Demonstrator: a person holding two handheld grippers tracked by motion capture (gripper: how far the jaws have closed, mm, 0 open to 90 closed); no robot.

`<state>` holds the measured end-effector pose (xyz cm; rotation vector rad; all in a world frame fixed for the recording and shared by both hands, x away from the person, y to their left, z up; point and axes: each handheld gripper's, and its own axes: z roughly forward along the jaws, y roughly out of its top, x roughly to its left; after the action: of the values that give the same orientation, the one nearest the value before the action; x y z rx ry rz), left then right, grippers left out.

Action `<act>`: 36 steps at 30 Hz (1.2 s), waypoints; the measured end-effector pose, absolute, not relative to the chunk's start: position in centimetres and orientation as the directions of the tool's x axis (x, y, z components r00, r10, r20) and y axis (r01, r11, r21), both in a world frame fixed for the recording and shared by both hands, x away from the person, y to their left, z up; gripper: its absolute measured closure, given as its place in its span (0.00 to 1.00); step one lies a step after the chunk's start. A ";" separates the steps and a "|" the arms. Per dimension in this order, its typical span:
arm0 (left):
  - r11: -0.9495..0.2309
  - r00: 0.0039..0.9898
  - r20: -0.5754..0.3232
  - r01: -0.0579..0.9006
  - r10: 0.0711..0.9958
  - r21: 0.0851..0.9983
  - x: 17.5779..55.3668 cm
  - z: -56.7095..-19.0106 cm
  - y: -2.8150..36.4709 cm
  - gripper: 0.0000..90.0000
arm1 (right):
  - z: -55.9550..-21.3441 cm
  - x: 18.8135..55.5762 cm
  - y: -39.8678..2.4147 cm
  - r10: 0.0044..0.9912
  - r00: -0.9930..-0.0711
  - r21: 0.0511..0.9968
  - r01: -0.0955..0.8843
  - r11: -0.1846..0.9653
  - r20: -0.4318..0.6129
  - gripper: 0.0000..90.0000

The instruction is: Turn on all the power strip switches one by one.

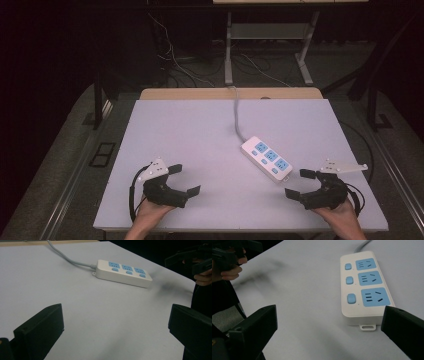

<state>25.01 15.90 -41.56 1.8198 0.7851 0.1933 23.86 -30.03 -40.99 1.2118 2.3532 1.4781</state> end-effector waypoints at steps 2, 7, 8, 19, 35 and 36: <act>-0.190 0.767 -0.233 0.418 0.598 0.888 25.0 -41.6 15.9 0.00 | -41.0 23.9 -30.1 0.675 -0.673 0.799 0.565 0.205 0.303 0.00; -0.189 0.762 -0.231 0.419 0.604 0.888 25.1 -41.6 16.0 0.00 | -40.9 23.9 -30.0 0.686 -0.665 0.792 0.572 0.214 0.296 0.00; -0.190 0.761 -0.230 0.420 0.607 0.888 25.1 -41.6 16.0 0.00 | -40.9 23.9 -30.0 0.687 -0.664 0.791 0.573 0.216 0.294 0.00; -0.183 0.753 -0.235 0.426 0.615 0.886 25.3 -41.8 16.4 0.00 | -40.5 24.1 -29.4 0.689 -0.667 0.772 0.584 0.249 0.283 0.00; -0.183 0.750 -0.238 0.431 0.617 0.884 25.4 -42.0 16.3 0.00 | -39.2 26.1 -28.9 0.674 -0.687 0.742 0.595 0.307 0.272 0.00; -0.183 0.750 -0.239 0.432 0.616 0.883 25.4 -42.0 16.3 0.00 | -39.1 26.2 -28.9 0.671 -0.691 0.742 0.593 0.312 0.269 0.00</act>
<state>25.35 16.25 -41.97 1.8168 0.8150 0.2034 26.24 -28.86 -39.14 1.1937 2.4705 1.3361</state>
